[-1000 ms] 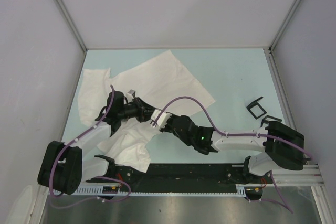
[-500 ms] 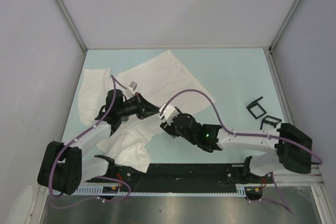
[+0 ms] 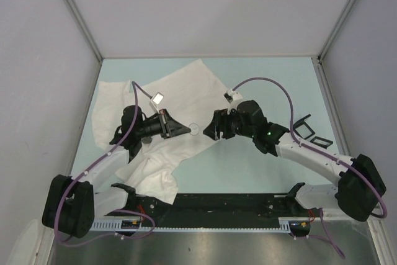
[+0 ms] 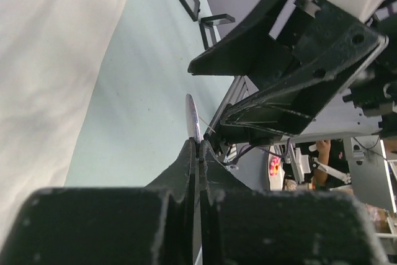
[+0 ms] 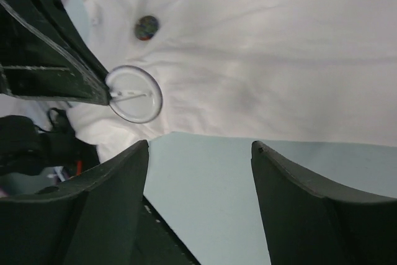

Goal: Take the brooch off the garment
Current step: Close the brooch.

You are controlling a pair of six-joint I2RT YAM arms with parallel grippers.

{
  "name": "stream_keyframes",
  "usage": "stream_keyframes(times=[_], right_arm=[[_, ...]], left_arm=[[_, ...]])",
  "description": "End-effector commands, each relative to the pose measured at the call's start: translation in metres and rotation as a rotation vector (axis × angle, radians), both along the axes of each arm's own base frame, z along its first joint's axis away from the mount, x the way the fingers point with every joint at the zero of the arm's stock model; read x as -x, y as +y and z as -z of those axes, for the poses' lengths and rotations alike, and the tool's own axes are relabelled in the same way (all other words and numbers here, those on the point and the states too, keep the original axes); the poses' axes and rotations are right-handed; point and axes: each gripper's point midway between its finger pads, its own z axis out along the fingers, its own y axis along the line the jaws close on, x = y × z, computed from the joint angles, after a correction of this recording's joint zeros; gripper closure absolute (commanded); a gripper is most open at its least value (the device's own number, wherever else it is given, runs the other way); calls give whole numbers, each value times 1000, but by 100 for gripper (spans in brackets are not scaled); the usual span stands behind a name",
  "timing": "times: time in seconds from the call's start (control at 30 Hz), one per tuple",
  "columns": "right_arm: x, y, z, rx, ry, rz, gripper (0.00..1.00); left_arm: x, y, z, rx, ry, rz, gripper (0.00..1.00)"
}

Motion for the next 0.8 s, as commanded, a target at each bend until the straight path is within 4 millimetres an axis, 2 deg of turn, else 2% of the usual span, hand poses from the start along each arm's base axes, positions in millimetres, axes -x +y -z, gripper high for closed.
stream_keyframes(times=[0.0,0.23,0.27,0.37,0.6,0.77], right_arm=[[3,32,-49,-276,47,-72,28],[3,39,-57,-396,73,-74,33],[6,37,-54,-405,78,-72,34],[6,35,-64,-464,50,-71,38],[13,24,-69,-503,16,-105,45],[21,25,-81,-543,-19,-152,46]], left_arm=[[6,-2,-26,48,-175,55,100],[16,-5,-34,128,-168,78,100],[17,-5,-35,136,-172,89,100],[20,-6,-39,159,-175,106,100],[28,-7,-49,222,-166,141,100],[32,-8,-53,268,-162,163,100]])
